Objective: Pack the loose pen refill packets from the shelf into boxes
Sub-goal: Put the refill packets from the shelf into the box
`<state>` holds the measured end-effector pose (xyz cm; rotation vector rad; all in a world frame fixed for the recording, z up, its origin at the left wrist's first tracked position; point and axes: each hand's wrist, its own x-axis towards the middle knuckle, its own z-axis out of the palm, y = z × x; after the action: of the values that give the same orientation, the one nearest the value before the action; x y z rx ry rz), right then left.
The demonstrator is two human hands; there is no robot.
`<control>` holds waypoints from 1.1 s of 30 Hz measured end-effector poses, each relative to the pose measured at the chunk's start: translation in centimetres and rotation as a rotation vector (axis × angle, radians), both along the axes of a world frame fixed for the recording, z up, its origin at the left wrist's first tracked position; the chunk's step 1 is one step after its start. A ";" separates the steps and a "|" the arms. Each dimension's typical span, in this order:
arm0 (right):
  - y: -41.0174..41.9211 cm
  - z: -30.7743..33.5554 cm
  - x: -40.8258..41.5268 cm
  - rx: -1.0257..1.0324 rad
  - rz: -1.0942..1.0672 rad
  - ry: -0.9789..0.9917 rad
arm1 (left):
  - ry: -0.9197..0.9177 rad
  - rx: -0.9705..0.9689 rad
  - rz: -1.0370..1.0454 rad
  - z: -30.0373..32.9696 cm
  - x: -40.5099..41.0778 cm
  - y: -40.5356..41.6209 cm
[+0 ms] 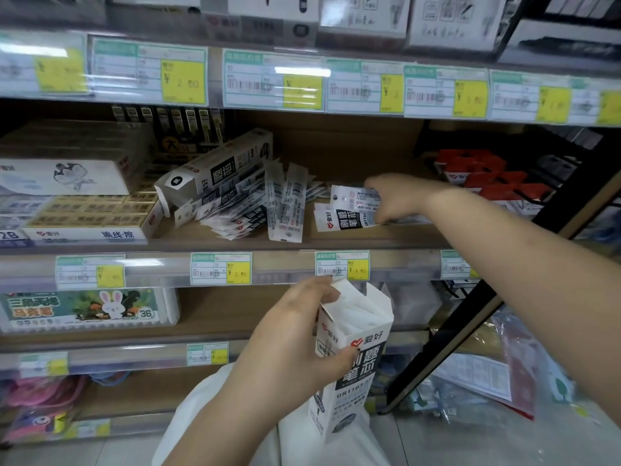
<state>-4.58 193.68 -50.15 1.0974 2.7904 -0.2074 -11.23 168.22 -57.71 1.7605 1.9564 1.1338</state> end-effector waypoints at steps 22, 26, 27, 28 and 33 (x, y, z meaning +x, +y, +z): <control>-1.3 -0.9 1.8 0.262 -0.029 0.167 | 0.017 -0.007 -0.002 -0.1 0.1 -0.1; -1.9 -0.4 1.9 0.331 -0.042 0.143 | 0.017 -0.007 0.000 0.0 0.2 -0.2; -2.1 -0.3 2.0 0.340 -0.046 0.143 | 0.016 -0.006 -0.002 0.0 0.2 -0.3; -2.2 -0.2 2.0 0.348 -0.051 0.144 | 0.013 -0.004 -0.002 0.0 0.2 -0.3; -2.5 0.0 2.2 0.324 -0.093 0.145 | 0.009 0.001 0.002 -0.1 0.2 -0.5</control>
<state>-2.35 191.21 -50.17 1.3308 2.9771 0.1709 -11.01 167.76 -57.77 1.7677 1.9631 1.1290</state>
